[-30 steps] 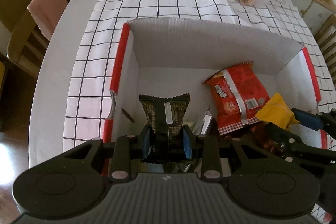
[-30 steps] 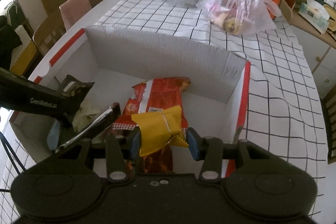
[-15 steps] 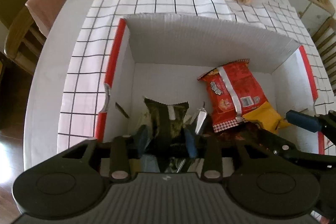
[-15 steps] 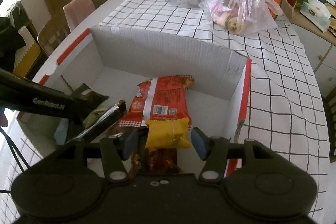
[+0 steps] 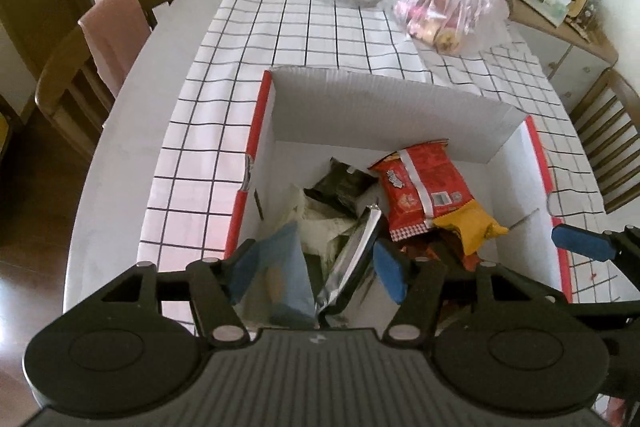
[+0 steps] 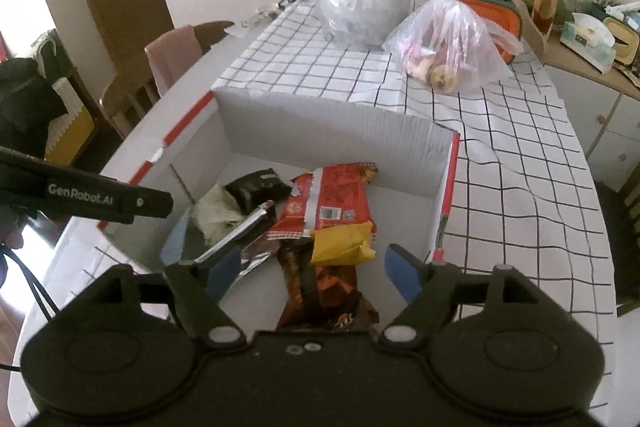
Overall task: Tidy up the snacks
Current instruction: 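Open both grippers to drop the black bar and yellow packet into the box, then move both grippers back toward the green packet and white milk packet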
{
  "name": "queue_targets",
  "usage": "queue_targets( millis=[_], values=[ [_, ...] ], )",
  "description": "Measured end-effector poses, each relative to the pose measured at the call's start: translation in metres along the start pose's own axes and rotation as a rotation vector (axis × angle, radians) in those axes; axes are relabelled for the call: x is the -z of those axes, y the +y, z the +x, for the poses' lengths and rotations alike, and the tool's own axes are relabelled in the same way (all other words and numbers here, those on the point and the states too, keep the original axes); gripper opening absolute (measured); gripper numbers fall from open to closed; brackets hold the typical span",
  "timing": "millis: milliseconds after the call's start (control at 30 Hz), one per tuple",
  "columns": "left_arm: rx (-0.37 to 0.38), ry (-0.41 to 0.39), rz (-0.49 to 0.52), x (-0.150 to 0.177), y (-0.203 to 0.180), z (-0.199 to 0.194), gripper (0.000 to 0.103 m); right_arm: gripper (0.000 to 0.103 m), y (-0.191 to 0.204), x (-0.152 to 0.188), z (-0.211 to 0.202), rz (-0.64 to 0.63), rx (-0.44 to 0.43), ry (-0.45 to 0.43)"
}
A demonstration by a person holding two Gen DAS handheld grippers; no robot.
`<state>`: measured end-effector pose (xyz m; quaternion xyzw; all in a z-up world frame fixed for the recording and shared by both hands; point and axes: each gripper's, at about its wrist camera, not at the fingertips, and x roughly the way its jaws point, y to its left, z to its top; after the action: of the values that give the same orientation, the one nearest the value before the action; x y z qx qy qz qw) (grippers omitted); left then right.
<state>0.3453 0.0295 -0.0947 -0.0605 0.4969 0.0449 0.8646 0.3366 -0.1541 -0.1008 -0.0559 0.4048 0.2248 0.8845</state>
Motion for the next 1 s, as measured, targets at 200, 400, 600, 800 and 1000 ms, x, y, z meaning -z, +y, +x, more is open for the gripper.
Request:
queue_targets(
  millis=[200, 400, 600, 800, 1000],
  values=[
    [0.013, -0.042, 0.005, 0.015, 0.001, -0.029, 0.063, 0.086, 0.007, 0.008, -0.027, 0.005, -0.017, -0.037],
    [0.034, -0.084, 0.014, 0.034, -0.001, -0.057, 0.064, 0.093, 0.013, 0.021, -0.051, 0.008, -0.030, -0.066],
    [0.042, -0.110, 0.002, 0.053, 0.001, -0.076, 0.065, 0.100, 0.015, 0.039, -0.070, 0.018, -0.034, -0.082],
    [0.062, -0.126, -0.031, 0.076, 0.006, -0.086, 0.068, 0.103, 0.018, 0.062, -0.081, 0.026, -0.031, -0.078],
    [0.078, -0.121, -0.060, 0.098, 0.007, -0.083, 0.076, 0.103, 0.015, 0.084, -0.073, 0.064, -0.022, -0.038]
  ],
)
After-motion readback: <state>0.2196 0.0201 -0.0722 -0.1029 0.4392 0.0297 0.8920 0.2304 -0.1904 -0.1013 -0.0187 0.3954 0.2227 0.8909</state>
